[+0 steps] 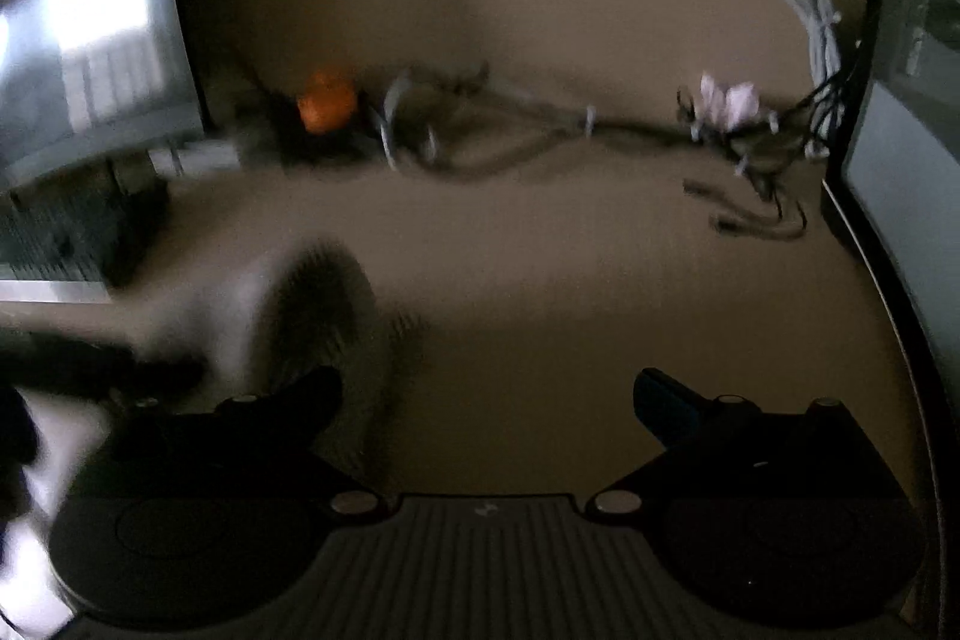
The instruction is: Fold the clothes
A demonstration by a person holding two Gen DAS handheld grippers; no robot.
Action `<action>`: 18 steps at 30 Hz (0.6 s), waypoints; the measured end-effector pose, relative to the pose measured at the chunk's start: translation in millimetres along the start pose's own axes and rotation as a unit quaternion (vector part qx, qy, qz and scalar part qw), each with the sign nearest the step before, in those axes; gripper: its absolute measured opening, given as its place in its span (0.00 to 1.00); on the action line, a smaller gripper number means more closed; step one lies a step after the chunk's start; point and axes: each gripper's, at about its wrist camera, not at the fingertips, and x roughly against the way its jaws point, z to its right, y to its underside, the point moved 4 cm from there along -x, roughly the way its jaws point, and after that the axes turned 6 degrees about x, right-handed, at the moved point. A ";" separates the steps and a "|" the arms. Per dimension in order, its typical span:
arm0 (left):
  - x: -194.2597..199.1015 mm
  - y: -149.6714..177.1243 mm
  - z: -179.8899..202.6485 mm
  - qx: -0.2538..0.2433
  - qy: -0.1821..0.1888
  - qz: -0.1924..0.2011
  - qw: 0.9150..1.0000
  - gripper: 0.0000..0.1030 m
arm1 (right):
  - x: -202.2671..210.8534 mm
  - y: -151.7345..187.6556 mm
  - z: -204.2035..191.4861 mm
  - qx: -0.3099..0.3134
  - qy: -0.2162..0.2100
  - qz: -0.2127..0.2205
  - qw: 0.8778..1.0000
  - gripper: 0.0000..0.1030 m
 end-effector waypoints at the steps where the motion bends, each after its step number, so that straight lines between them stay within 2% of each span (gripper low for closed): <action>1: -1.3 1.6 2.0 -0.002 0.000 -0.002 1.000 0.98 | 1.8 -5.4 0.4 -0.009 -0.008 0.010 1.000 1.00; 4: -1.0 2.6 4.6 -0.002 -0.001 -0.001 1.000 0.98 | -10.3 -15.1 -9.6 -0.004 -0.023 0.012 1.000 1.00; 7: 7.5 4.0 3.5 0.002 0.003 0.003 1.000 0.97 | -42.3 -7.1 -20.4 0.034 0.007 -0.042 0.998 1.00; 10: 25.9 11.9 -4.3 0.032 0.054 -0.010 0.998 0.97 | -49.9 -1.8 -16.6 0.012 0.003 -0.048 0.999 1.00; 13: 36.4 26.8 -11.7 0.058 0.108 -0.027 0.992 0.97 | -42.7 -2.9 -11.2 -0.012 -0.011 -0.049 0.999 1.00; 14: 36.2 33.0 -13.6 0.065 0.121 -0.036 0.990 0.97 | -38.7 -3.1 -10.4 -0.018 -0.018 -0.049 0.998 1.00; 16: 35.7 45.3 -17.0 0.079 0.146 -0.053 0.985 0.97 | -30.3 -0.5 -12.0 -0.037 -0.061 -0.060 0.996 1.00; 18: 30.4 55.6 -14.5 0.075 0.146 -0.064 0.984 0.97 | -21.6 2.1 -13.5 -0.056 -0.104 -0.070 0.991 1.00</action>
